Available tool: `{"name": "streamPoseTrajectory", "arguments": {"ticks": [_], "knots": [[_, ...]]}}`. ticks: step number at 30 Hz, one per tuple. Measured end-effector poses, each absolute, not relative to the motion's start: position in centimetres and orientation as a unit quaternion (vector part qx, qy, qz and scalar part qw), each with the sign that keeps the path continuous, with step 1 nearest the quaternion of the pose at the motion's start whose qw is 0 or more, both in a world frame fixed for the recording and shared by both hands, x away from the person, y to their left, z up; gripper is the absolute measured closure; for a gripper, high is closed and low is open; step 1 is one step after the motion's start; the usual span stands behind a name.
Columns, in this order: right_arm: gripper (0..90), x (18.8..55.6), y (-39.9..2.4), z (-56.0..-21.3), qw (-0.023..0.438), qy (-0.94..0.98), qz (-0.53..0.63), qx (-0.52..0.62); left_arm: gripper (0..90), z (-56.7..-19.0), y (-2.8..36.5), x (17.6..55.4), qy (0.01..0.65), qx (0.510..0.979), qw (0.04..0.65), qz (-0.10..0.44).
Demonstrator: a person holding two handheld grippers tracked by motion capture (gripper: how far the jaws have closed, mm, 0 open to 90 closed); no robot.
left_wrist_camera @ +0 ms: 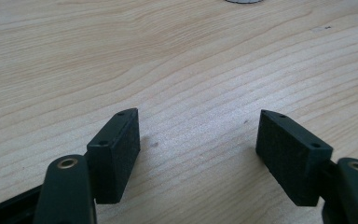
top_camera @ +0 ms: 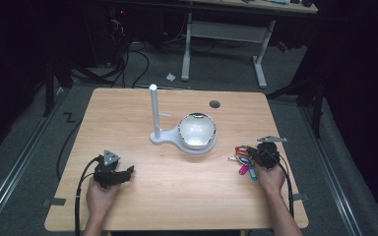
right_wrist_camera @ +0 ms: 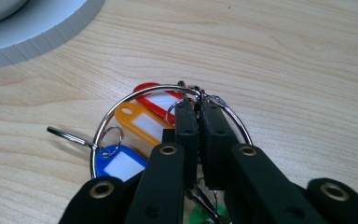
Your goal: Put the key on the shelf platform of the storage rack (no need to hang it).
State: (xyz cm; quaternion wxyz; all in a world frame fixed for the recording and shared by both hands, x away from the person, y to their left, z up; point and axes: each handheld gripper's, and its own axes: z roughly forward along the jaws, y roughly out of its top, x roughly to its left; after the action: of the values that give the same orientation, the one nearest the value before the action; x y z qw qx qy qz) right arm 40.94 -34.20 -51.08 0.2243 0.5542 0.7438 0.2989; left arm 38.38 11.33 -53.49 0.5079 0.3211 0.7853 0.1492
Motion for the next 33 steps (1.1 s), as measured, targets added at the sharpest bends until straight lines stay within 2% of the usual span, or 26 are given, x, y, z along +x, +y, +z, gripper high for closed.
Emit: {"name": "streamPoseTrajectory", "arguments": {"ticks": [10, 33], "knots": [[88.1, 40.4, -34.4, -50.0, 0.236, 0.742, 0.319, 0.541, 30.7, -53.5, 11.3, 38.4, 0.785, 0.323, 0.508, 0.15], [88.2, 38.8, -34.9, -45.1, 0.251, 0.741, 0.361, 0.508, 30.7, -53.5, 11.3, 38.4, 0.785, 0.322, 0.508, 0.149]]}}
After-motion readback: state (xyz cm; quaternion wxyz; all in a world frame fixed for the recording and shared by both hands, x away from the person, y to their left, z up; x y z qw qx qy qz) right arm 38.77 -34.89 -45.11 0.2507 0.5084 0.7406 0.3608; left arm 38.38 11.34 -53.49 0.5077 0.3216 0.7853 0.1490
